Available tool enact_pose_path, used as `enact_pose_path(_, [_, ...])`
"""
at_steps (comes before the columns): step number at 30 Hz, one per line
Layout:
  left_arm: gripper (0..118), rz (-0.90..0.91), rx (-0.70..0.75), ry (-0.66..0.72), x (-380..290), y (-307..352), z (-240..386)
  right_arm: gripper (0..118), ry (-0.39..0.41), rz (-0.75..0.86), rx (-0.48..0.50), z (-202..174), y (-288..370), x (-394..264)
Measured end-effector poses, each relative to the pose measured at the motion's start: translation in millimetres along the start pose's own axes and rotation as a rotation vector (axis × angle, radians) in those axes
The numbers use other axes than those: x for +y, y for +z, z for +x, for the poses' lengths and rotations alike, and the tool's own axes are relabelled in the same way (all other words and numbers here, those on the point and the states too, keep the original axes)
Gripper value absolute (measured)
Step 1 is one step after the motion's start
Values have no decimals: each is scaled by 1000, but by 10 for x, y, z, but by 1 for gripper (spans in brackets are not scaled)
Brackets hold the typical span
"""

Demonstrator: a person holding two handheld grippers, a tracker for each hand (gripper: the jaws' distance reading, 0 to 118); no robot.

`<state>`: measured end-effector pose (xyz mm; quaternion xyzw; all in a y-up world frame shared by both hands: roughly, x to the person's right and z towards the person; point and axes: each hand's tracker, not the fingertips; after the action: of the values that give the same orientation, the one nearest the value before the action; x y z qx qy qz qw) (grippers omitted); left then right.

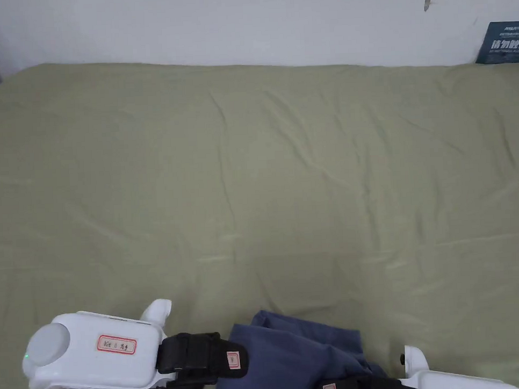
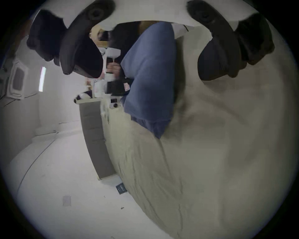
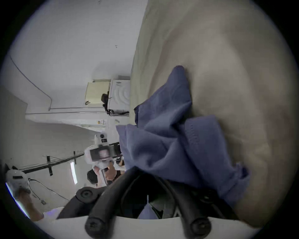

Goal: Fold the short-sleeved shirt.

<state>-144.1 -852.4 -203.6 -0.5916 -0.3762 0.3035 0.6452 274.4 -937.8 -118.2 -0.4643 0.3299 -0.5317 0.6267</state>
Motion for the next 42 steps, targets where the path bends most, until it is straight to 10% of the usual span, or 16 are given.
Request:
enact_pose_path(5, [97, 8, -50, -22, -6, -212, 61, 0, -4, 0, -7, -162, -45, -87])
enact_pose_path(6, [85, 27, -23, -10, 0, -225, 85, 0, 9, 5, -31, -227, -48, -103])
enact_pose_path(7, [37, 45, 147, -12, 12, -253, 92, 0, 43, 7, -67, -293, -46, -115])
enact_pose_path(8, [24, 39, 166, -11, 20, -282, 65, 0, 73, 9, -98, -366, -47, -131])
enact_pose_path(16, [24, 147, 135, 3, 146, 708, -11, 0, 227, 29, -174, -775, 68, -218])
enact_pose_path(30, [25, 270, 671, 155, 973, 3313, -1013, 0, 253, 140, -206, -904, 19, -119])
enact_pose_path(32, [43, 268, 707, 162, 1092, 3362, -1057, 0, 240, 148, -216, -865, 29, -101])
enact_pose_path(34, [100, 303, 750, 114, 1126, 3387, -1014, 0, 233, 153, -230, -859, 46, -91])
enact_pose_path(42, [116, 404, 787, 98, 823, 3369, -600, 0, 277, 189, -212, -1025, 292, -89])
